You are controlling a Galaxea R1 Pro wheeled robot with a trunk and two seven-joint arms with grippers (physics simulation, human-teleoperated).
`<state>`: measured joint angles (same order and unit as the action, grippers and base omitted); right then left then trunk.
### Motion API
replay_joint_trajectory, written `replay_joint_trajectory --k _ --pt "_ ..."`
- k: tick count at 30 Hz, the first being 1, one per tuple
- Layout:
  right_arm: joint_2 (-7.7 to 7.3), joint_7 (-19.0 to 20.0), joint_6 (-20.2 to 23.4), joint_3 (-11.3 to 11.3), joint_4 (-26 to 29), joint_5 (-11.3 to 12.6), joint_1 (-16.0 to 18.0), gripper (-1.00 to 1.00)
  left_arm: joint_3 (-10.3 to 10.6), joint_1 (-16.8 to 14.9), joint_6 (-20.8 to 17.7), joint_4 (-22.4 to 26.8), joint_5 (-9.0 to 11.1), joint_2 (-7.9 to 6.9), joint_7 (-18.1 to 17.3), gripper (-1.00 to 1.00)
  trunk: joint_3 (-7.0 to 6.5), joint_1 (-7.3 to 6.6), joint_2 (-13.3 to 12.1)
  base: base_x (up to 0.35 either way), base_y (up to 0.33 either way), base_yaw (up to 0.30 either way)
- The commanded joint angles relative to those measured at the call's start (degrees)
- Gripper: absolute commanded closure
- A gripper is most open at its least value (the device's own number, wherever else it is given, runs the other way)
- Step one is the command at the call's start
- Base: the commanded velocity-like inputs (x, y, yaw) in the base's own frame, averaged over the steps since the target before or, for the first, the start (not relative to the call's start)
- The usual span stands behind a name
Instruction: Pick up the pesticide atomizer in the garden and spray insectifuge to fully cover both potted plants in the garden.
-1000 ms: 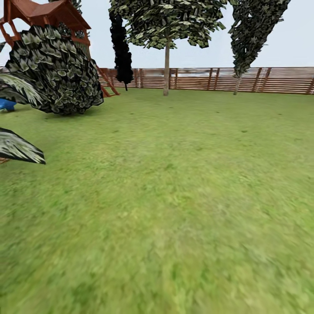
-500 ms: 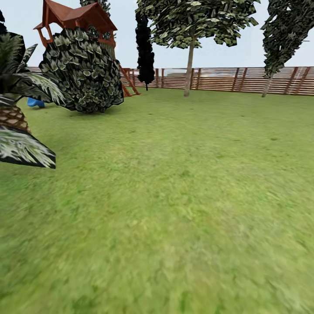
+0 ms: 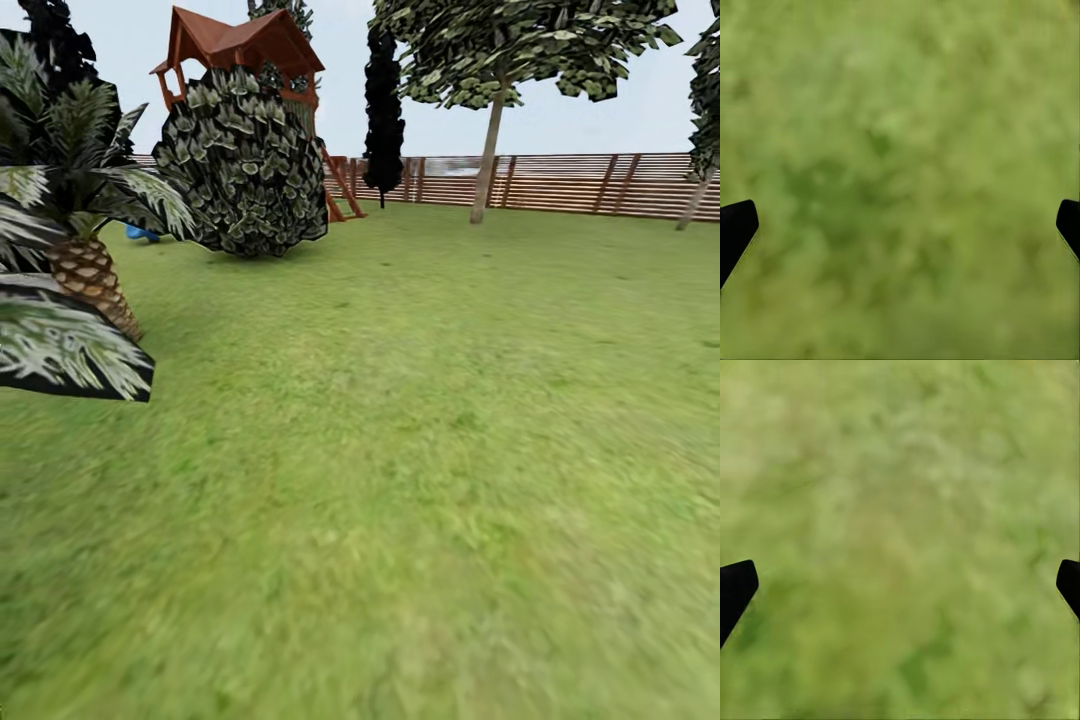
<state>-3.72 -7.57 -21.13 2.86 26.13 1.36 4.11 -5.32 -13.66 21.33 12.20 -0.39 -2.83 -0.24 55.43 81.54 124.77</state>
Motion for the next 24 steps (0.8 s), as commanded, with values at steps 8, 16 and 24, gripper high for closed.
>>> replay_joint_trajectory --k 8,16,24 --pt "-0.02 -0.36 -0.14 0.31 -0.02 0.14 0.02 -1.0 -0.22 -0.05 0.2 -0.07 -0.05 0.02 -0.03 -1.0 0.05 0.03 0.02 0.339 -0.072 0.246" --pt "-0.03 -0.36 -0.14 0.31 -0.02 0.14 0.02 -1.0 -0.21 -0.05 0.2 -0.07 -0.05 0.02 -0.03 -1.0 0.05 0.03 0.02 0.339 -0.072 0.227" --pt "-0.03 -0.38 -0.14 0.31 -0.01 0.14 0.02 -1.0 -0.2 -0.03 0.2 -0.07 -0.05 0.02 -0.03 -1.0 0.05 0.03 0.02 0.339 -0.072 0.213"
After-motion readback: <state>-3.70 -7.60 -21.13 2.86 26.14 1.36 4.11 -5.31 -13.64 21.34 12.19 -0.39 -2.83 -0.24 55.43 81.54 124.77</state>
